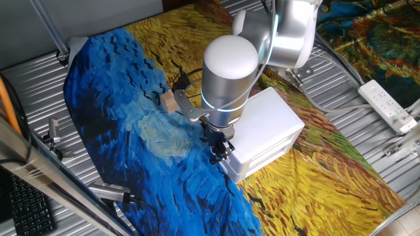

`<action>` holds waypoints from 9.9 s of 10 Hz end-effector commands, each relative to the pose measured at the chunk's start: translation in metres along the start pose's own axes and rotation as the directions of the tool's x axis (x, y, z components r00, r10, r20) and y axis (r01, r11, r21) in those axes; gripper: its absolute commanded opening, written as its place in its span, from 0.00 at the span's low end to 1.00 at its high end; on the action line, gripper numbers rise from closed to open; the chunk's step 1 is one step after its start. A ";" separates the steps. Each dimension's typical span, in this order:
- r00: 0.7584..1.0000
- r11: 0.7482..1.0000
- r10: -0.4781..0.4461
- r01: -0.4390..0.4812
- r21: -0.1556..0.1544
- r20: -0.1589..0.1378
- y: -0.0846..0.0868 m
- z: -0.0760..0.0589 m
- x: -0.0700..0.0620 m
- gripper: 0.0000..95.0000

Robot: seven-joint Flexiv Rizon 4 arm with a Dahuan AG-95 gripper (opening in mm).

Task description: Take something out of a drawer

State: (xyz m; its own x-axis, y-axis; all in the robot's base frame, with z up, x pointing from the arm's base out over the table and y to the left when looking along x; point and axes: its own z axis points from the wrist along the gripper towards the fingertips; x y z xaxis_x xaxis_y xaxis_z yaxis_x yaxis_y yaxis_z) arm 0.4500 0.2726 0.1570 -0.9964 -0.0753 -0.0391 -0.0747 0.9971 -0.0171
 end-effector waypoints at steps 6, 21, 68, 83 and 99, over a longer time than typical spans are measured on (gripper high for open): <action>1.000 1.000 0.012 -0.012 -0.007 0.003 0.000 0.002 0.000 0.00; 1.000 1.000 -0.015 0.015 0.001 0.018 0.006 0.000 -0.009 0.00; 0.999 1.000 -0.007 0.006 -0.014 -0.031 0.000 -0.004 -0.036 0.00; 1.000 1.000 -0.011 0.011 -0.015 -0.024 -0.006 0.005 -0.037 0.00; 0.999 1.000 -0.017 0.017 -0.013 -0.031 -0.007 0.005 -0.037 0.00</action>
State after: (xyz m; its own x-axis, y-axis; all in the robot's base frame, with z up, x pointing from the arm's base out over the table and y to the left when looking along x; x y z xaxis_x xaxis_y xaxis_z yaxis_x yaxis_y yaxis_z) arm 0.4882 0.2686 0.1533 -0.9956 -0.0939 -0.0070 -0.0939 0.9956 -0.0047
